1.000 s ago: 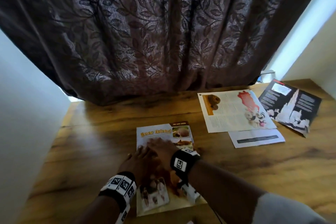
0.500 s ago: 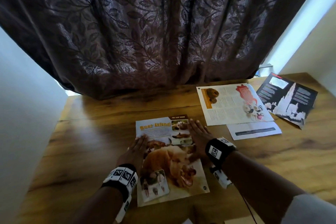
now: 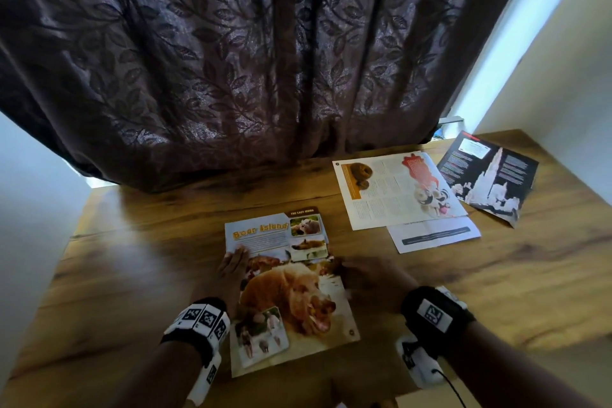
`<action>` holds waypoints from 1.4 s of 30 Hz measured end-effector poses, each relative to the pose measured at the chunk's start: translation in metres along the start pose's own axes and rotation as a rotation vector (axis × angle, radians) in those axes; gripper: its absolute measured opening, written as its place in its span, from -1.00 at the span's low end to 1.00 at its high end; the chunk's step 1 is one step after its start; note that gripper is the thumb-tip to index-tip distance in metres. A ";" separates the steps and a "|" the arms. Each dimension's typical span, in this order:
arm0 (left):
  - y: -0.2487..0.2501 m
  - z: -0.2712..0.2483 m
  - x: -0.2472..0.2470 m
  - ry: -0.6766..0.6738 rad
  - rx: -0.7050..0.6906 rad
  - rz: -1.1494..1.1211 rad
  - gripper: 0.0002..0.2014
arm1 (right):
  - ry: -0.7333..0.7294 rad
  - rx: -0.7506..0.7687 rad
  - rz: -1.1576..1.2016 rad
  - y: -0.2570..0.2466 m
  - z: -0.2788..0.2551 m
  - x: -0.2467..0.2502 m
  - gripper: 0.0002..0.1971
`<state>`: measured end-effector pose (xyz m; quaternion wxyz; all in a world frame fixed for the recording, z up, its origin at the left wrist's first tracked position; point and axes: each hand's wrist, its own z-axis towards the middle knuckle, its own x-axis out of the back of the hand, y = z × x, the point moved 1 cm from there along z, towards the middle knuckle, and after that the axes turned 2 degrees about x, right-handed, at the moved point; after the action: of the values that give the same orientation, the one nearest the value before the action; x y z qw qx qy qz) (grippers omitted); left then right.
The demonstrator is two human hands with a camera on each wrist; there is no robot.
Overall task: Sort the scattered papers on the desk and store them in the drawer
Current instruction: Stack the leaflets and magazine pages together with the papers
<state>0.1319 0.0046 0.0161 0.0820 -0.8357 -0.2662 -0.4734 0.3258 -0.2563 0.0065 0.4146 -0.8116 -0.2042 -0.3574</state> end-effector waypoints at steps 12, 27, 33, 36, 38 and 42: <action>0.001 0.006 -0.001 0.053 0.004 0.039 0.08 | 0.260 -0.529 -0.203 0.032 0.093 0.041 -0.06; -0.007 0.010 -0.007 0.081 -0.042 -0.041 0.17 | 0.468 -0.194 -0.573 -0.001 0.029 0.076 -0.50; -0.011 0.002 -0.014 0.106 -0.051 -0.194 0.12 | 0.538 0.138 -0.359 -0.018 -0.029 0.019 -0.55; -0.032 -0.001 -0.024 0.217 -0.055 -0.500 -0.02 | 0.428 0.185 -0.144 -0.006 -0.041 -0.012 -0.41; -0.050 0.003 -0.033 0.251 -0.059 -0.567 -0.06 | 0.339 0.172 -0.079 0.004 -0.046 -0.025 -0.45; -0.052 0.003 -0.028 0.232 -0.004 -0.670 -0.19 | 0.272 0.172 -0.033 0.007 -0.050 -0.034 -0.53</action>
<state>0.0952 0.0393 -0.0151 -0.0501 -0.6427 -0.5136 -0.5663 0.2869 -0.3027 -0.0028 0.5006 -0.7137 -0.1890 -0.4520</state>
